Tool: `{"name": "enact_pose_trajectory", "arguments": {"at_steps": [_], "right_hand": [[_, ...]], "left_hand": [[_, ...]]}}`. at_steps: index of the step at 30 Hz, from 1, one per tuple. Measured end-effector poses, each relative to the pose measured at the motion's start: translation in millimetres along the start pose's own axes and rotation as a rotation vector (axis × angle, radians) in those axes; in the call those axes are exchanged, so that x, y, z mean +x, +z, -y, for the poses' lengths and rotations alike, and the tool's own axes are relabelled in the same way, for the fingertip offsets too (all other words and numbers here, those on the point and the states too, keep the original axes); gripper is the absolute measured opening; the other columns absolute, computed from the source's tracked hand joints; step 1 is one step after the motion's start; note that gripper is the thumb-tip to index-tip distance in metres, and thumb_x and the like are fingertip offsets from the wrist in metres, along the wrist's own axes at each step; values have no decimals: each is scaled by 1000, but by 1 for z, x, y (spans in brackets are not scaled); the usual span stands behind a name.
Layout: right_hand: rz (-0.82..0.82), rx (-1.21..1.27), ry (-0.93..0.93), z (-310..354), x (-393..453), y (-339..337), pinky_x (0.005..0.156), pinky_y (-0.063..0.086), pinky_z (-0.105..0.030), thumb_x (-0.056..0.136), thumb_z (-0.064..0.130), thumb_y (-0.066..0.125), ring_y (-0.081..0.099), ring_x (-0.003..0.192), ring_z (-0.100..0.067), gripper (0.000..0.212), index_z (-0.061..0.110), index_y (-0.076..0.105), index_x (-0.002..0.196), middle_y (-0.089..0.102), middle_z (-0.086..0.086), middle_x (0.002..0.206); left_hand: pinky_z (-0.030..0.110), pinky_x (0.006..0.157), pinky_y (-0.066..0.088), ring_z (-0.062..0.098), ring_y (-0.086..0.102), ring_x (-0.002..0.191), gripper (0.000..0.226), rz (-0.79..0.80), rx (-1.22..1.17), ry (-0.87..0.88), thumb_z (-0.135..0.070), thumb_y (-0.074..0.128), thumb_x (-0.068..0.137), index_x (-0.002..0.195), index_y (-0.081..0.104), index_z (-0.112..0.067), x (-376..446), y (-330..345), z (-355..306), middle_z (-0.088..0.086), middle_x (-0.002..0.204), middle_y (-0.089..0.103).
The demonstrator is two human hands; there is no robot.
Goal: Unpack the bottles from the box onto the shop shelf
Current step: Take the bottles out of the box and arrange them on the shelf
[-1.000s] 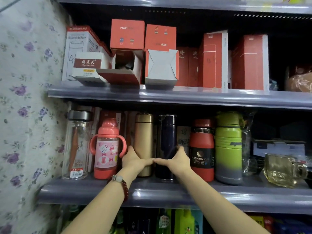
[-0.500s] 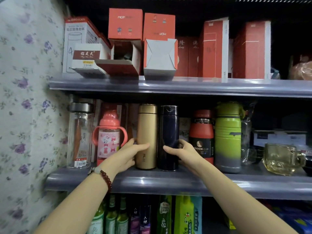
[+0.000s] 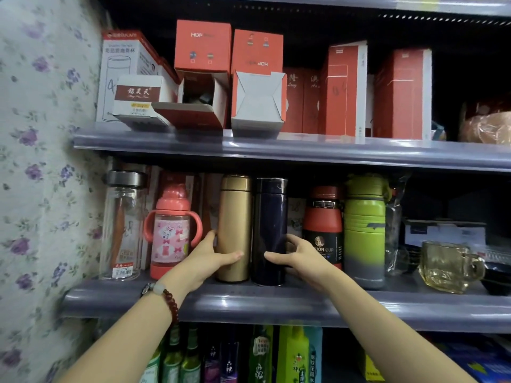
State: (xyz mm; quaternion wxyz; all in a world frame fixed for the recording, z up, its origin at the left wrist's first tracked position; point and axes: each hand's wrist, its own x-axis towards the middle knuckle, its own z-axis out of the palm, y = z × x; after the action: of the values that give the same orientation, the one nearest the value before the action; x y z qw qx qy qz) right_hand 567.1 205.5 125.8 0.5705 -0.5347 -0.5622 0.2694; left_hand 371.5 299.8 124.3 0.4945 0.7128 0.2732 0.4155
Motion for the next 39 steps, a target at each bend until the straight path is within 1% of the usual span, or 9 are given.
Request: {"name": "enact_pose_trajectory", "arguments": {"at_steps": [3,6,11,14,20,29,32,35,39], "right_hand": [[-150,-171,-39,-5,4,12,96,52,-34,45,46,91,65,103,-12,86,21,51,116,67,5,112],[-216,-256,-63,-4,6,16,94,48,-29,50,41,91,59,99,-8,77,23,47,112,62,9,107],[100,-26,97,3,5,-6,105,44,-48,59,27,84,65,111,-19,67,20,57,120,70,1,115],[143,-23,107,4,3,-8,105,44,-45,62,27,83,65,111,-19,62,22,59,118,71,2,113],[-292,-378,-23,6,-4,25,90,50,-29,49,46,91,60,105,-17,90,14,45,120,60,1,114],[-12,-48,69,8,-6,-2,86,56,-32,75,-1,76,70,93,-17,52,4,53,121,70,-5,104],[-35,-178,48,10,-12,4,74,54,-22,73,16,81,68,86,-8,49,13,56,116,70,3,99],[-230,-338,18,9,-15,14,80,46,-21,56,39,90,61,96,-10,73,20,44,110,63,8,105],[-302,-427,25,12,-13,12,84,50,-25,55,36,91,63,98,-13,69,14,55,111,67,5,105]], "left_hand": [[38,110,31,20,39,134,96,-13,-1,-2,-22,78,75,149,18,-24,-1,1,-1,1,150,37],[38,111,30,20,37,135,97,-18,3,-3,-22,78,74,149,17,-23,-3,0,-2,-1,149,36],[37,110,32,19,41,132,90,9,12,0,-19,77,76,147,22,-23,-6,1,-4,1,148,39],[38,112,32,18,41,131,90,6,7,5,-19,77,76,147,22,-22,-6,0,-4,1,148,39],[35,109,31,15,39,128,90,-3,17,27,-15,74,79,149,18,-18,-7,2,-4,0,150,34],[38,112,32,17,42,128,89,7,17,15,-17,77,76,147,22,-21,-5,0,-2,0,148,39],[39,111,31,19,41,131,93,19,15,10,-18,77,76,148,19,-21,-4,-1,-2,-2,149,37],[40,111,30,21,36,136,99,21,68,25,-22,78,74,150,14,-22,-4,2,-3,0,151,32],[39,112,34,22,38,134,103,-8,124,41,-26,82,69,149,17,-21,-4,3,-4,2,150,35]]}}
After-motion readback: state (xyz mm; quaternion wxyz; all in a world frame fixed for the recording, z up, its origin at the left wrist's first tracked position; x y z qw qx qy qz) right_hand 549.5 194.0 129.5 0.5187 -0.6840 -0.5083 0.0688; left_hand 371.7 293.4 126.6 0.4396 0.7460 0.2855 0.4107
